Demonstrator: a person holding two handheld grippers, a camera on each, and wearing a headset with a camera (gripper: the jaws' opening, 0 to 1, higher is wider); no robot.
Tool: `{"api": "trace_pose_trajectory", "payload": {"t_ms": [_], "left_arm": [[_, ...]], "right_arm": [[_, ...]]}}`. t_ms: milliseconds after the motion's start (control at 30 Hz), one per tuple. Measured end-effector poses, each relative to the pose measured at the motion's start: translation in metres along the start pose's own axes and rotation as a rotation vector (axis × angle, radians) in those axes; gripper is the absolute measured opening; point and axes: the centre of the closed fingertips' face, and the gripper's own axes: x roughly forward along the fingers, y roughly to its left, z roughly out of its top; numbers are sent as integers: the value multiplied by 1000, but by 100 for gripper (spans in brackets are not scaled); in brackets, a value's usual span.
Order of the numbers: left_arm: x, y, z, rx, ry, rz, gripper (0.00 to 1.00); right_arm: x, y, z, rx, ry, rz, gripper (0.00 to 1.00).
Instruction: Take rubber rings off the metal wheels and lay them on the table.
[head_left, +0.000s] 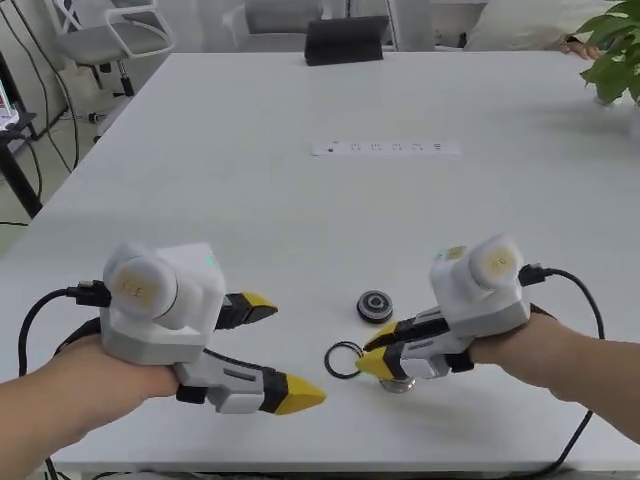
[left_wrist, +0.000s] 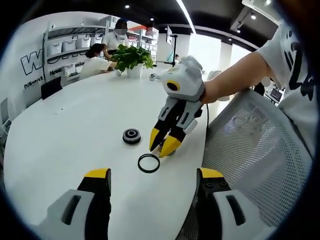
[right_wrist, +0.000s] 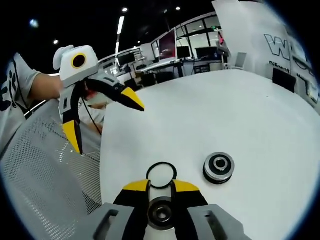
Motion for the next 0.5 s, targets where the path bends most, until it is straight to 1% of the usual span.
{"api": "trace_pose_trajectory", "payload": {"t_ms": [200, 367, 500], "left_arm": [[1, 2, 0, -1, 3, 1, 67], [4, 4, 1, 1, 8, 1, 67], [6, 7, 1, 0, 13, 2, 67]], "right_arm": [[-3, -3, 2, 1, -13, -5, 16], [-10, -9, 7, 17, -44, -19, 17], [-17, -17, 8, 30, -70, -42, 18]]}}
